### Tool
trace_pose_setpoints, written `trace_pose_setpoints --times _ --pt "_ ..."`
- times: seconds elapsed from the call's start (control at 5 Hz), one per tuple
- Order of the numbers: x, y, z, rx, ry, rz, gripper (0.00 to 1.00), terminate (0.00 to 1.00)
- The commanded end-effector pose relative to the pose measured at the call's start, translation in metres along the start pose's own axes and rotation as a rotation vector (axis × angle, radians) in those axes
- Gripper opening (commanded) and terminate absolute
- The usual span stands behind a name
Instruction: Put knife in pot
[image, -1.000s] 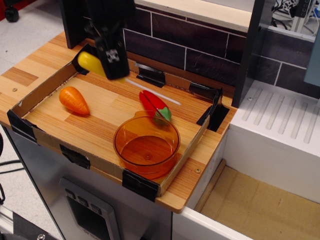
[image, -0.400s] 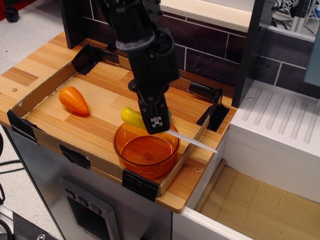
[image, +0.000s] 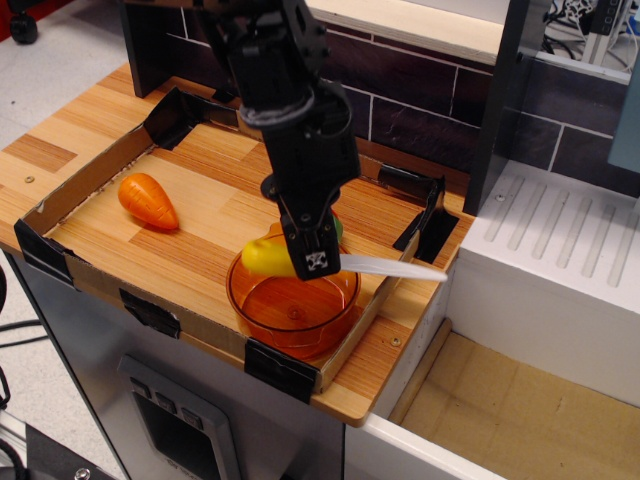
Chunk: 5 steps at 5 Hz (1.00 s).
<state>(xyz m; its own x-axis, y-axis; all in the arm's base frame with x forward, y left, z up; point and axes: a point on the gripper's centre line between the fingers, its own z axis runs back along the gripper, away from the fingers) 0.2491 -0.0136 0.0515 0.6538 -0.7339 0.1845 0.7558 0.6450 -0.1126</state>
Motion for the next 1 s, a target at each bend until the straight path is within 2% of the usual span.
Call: trace_pose_setpoints --times 0.0,0.2,0.6,0.8 --pt "-0.014 0.014 -0.007 0.002 0.070 0.017 1.00 0.00" --pt "-0.017 0.016 0.011 -0.019 0.020 0.030 1.00 0.00" --pt "-0.013 0.021 0.098 -0.050 -0.142 0.104 1.00 0.00" --pt "-0.015 0.026 0.114 0.028 -0.136 0.178 1.00 1.00"
